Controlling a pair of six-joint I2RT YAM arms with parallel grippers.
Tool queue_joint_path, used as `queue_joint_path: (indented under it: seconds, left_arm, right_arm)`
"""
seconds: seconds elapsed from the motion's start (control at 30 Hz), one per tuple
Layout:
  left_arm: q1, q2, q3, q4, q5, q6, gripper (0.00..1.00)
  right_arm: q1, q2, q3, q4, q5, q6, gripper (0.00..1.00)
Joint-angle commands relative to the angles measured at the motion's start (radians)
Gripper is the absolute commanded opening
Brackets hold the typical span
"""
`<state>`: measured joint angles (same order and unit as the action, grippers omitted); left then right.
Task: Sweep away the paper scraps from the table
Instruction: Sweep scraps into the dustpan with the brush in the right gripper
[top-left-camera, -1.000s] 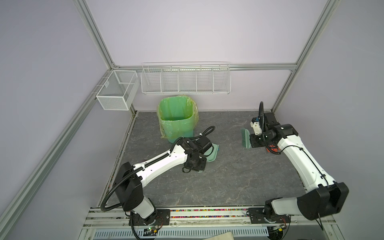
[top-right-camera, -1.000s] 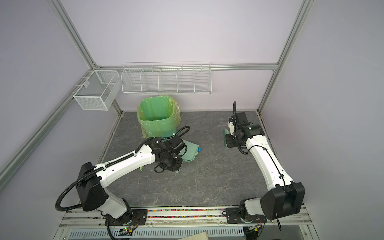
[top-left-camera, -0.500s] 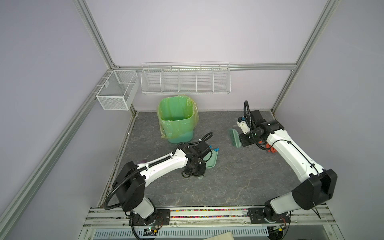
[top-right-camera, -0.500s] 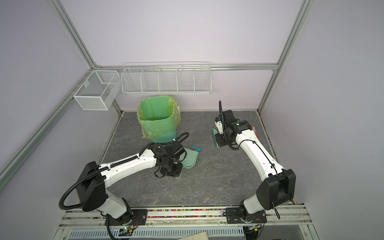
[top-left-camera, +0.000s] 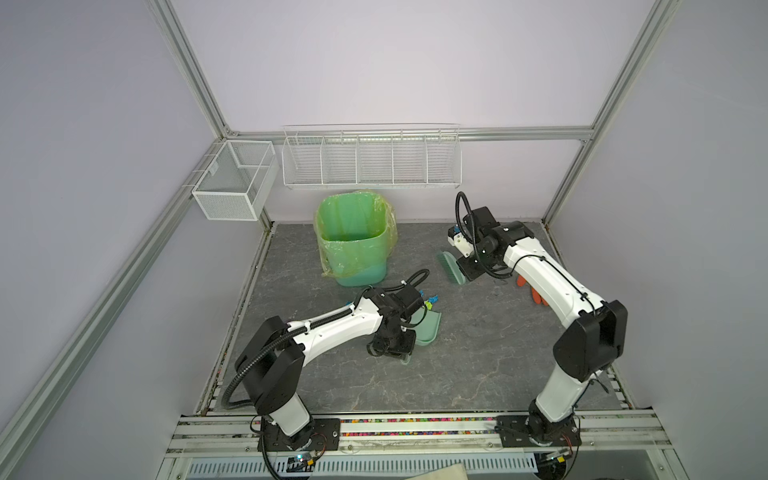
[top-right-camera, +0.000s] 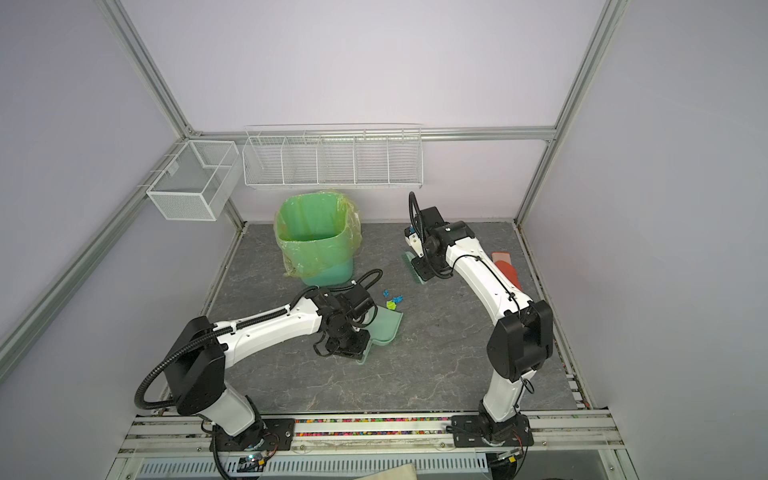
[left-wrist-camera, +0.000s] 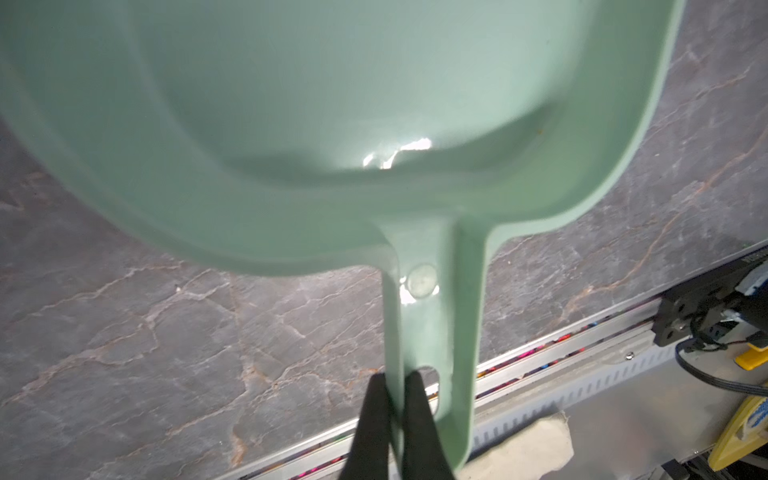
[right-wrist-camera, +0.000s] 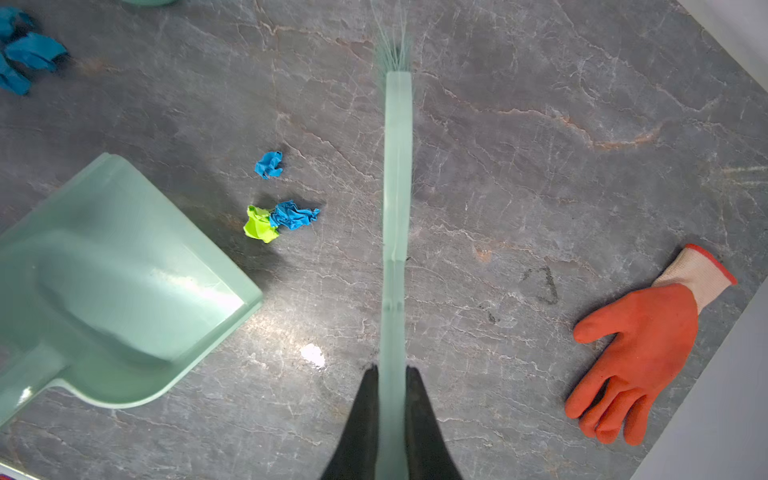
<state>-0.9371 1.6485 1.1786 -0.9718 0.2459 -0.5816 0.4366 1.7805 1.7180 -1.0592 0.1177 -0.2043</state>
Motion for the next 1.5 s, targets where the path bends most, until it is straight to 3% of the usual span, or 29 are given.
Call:
queue_joint_path:
  seconds: [0.0, 0.33, 0.6, 0.8, 1.1, 1.47]
  left_arm:
    - [0.001, 0.029, -0.001, 0.021, 0.035, 0.018, 0.00]
    - [0.031, 0.090, 0.044, 0.061, 0.118, 0.027, 0.00]
    - [0.061, 0.112, 0.062, 0.062, 0.131, 0.035, 0.00]
    - [0.070, 0.143, 0.087, 0.054, 0.132, 0.048, 0.00]
    - [0.089, 0.171, 0.116, 0.035, 0.132, 0.069, 0.00]
    - [0.098, 0.202, 0.134, 0.011, 0.131, 0.091, 0.00]
  right_arm:
    - [0.016, 0.013, 0.023, -0.022, 0.007, -0.074, 0.07]
    - [0.024, 0.046, 0.043, 0.036, -0.017, -0.152, 0.07]
    - [0.043, 0.130, 0.135, 0.016, -0.057, -0.186, 0.07]
    - [0.052, 0.128, 0.111, 0.004, -0.116, -0.178, 0.07]
    - [0.081, 0.002, -0.079, 0.043, -0.179, -0.115, 0.07]
    - [0.120, -0.289, -0.307, 0.132, -0.265, 0.014, 0.07]
